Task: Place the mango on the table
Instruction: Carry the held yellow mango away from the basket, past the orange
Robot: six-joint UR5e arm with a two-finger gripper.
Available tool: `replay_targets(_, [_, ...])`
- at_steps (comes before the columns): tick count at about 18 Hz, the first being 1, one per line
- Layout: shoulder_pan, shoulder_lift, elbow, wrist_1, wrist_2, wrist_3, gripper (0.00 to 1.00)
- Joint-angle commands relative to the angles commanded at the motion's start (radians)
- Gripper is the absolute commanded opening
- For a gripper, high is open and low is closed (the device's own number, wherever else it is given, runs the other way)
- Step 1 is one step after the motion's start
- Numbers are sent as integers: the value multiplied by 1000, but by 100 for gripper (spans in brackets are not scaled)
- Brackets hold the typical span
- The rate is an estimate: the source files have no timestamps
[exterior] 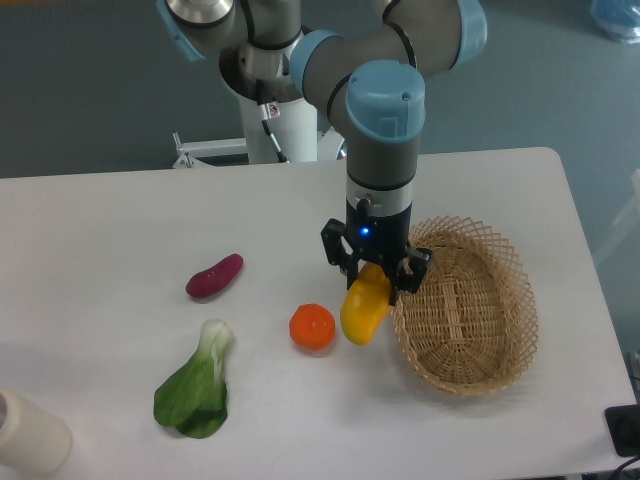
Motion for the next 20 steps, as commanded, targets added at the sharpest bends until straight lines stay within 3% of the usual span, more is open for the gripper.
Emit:
replay_targets(9, [-5,-6,-17,5,0,-24,59])
replay_targets(12, [-49,-11,-29,25,3,-60,59])
replay_targets(15, [-78,27,-132,34,34,-35,58])
replay_targets(20, [-107,103,-307,38,91,150,58])
